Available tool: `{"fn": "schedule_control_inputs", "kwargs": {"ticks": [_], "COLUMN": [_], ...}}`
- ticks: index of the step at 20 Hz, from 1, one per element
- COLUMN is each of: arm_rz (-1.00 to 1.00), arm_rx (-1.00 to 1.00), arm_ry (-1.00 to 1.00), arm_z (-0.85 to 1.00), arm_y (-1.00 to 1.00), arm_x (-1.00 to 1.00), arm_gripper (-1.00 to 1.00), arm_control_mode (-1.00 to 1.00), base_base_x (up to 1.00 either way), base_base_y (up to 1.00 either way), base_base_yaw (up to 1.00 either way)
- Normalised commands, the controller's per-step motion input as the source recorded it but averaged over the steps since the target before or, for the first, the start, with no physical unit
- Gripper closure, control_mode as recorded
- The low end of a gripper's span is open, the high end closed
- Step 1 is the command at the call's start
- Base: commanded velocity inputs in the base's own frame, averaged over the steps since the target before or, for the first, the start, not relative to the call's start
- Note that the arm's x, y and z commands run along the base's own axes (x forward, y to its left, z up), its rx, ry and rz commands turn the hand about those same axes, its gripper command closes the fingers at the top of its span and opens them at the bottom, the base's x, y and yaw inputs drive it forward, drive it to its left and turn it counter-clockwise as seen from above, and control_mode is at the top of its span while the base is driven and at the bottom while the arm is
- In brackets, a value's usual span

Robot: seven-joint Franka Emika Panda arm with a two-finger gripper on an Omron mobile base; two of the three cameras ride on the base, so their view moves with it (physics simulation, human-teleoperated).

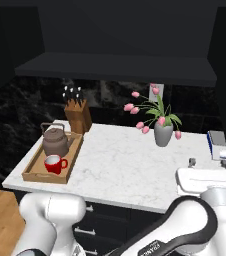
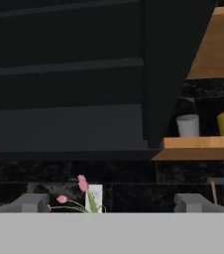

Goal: Pick the kettle from the counter and place it on the tray. Then pick the mug from the cabinet and place it on the tray. Then close the cabinet doors.

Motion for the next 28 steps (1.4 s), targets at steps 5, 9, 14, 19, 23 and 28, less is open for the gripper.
{"fn": "schedule_control_inputs", "kwargs": {"ticks": [5, 9, 14, 19, 23, 28], "arm_rz": [0.00, 0.00, 0.00, 0.00, 0.00, 0.00], "arm_rx": [0.00, 0.00, -0.04, -0.09, -0.16, -0.24], "arm_ry": [-0.09, -0.01, -0.12, -0.16, -0.21, -0.26], "arm_z": [0.00, 0.03, 0.23, 0.32, 0.34, 0.42], "arm_y": [-0.35, -0.31, -0.20, -0.12, -0.01, 0.01], "arm_x": [0.00, 0.00, -0.02, -0.02, -0.05, -0.04], "arm_gripper": [-1.00, -1.00, -1.00, -1.00, -1.00, -1.00], "arm_control_mode": [-1.00, -1.00, -1.00, -1.00, -1.00, -1.00], "base_base_x": [0.00, 0.00, 0.00, 0.00, 0.00, 0.00], "base_base_y": [0.00, 0.00, 0.00, 0.00, 0.00, 0.00], "base_base_yaw": [0.00, 0.00, 0.00, 0.00, 0.00, 0.00]}}
